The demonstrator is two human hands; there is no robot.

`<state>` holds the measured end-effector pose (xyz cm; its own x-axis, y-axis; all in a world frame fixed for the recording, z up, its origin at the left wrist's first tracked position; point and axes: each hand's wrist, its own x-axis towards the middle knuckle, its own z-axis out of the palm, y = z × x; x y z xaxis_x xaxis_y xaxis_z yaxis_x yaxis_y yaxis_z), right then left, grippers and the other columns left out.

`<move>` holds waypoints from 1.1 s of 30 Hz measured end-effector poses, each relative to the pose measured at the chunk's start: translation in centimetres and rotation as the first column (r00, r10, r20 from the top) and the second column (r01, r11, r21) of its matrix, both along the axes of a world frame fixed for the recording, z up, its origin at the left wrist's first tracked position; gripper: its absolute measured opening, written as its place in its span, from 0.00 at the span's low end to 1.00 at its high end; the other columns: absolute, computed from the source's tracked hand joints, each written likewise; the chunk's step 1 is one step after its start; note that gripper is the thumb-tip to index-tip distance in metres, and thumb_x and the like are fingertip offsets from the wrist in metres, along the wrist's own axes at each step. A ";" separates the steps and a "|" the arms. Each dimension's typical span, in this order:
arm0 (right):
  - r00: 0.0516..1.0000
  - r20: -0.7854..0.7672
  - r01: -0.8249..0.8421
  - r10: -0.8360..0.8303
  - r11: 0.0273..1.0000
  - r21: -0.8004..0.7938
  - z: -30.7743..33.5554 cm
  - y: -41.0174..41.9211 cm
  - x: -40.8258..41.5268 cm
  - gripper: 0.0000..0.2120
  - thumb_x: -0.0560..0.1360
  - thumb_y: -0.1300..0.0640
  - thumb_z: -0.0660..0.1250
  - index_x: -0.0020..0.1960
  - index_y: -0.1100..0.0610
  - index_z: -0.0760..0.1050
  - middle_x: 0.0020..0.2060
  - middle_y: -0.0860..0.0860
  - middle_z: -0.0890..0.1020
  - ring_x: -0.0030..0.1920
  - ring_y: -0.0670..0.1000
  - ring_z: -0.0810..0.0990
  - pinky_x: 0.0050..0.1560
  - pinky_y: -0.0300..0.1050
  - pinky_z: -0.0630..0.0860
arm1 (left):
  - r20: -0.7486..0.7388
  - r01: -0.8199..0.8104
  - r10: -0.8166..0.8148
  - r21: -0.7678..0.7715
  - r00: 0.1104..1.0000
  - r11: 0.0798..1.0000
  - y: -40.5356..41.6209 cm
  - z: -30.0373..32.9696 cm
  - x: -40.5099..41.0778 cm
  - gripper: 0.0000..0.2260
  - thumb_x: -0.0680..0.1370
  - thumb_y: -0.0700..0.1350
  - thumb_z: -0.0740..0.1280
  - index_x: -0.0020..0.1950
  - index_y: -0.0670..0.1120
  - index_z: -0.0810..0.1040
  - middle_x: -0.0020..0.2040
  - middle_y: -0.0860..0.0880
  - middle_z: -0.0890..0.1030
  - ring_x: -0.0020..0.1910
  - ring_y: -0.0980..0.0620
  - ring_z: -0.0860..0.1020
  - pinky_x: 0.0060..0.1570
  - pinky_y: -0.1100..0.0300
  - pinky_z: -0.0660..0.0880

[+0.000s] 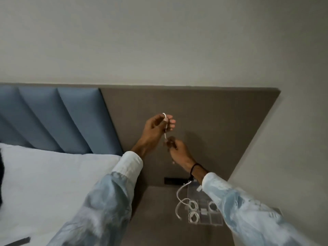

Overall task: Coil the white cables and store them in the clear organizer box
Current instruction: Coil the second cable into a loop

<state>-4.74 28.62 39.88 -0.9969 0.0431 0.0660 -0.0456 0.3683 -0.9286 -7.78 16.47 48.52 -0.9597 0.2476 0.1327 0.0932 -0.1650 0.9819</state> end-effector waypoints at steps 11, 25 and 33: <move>0.921 -0.243 -0.181 0.303 0.888 0.423 8.5 4.7 2.4 0.07 0.79 0.55 0.65 0.47 0.49 0.82 0.36 0.43 0.82 0.36 0.40 0.79 0.39 0.33 0.71 | -0.478 -0.318 -0.231 -0.805 0.847 0.500 -4.2 1.2 0.7 0.08 0.78 0.34 0.62 0.48 0.39 0.81 0.39 0.45 0.83 0.39 0.44 0.81 0.44 0.54 0.76; 0.938 -0.295 -0.038 0.179 0.903 0.427 9.6 6.1 0.9 0.12 0.82 0.49 0.61 0.48 0.51 0.81 0.31 0.49 0.81 0.31 0.50 0.76 0.37 0.47 0.74 | 0.133 0.212 -0.264 0.316 0.955 0.925 -0.6 5.9 4.4 0.14 0.84 0.38 0.51 0.48 0.41 0.75 0.36 0.47 0.67 0.30 0.54 0.66 0.37 0.59 0.62; 0.914 -0.219 -0.169 0.341 0.812 0.559 8.3 3.6 2.4 0.13 0.83 0.53 0.57 0.53 0.54 0.80 0.34 0.42 0.79 0.34 0.42 0.75 0.39 0.45 0.70 | -0.139 -0.352 0.370 0.140 0.918 0.926 -0.1 4.2 0.3 0.09 0.84 0.38 0.61 0.53 0.37 0.80 0.39 0.44 0.81 0.37 0.53 0.81 0.44 0.59 0.81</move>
<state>-2.30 32.20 48.20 -0.8941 -0.3365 0.2955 -0.4464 0.7233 -0.5269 -7.46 16.37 52.70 -0.9446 -0.1366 0.2986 0.3212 -0.1965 0.9264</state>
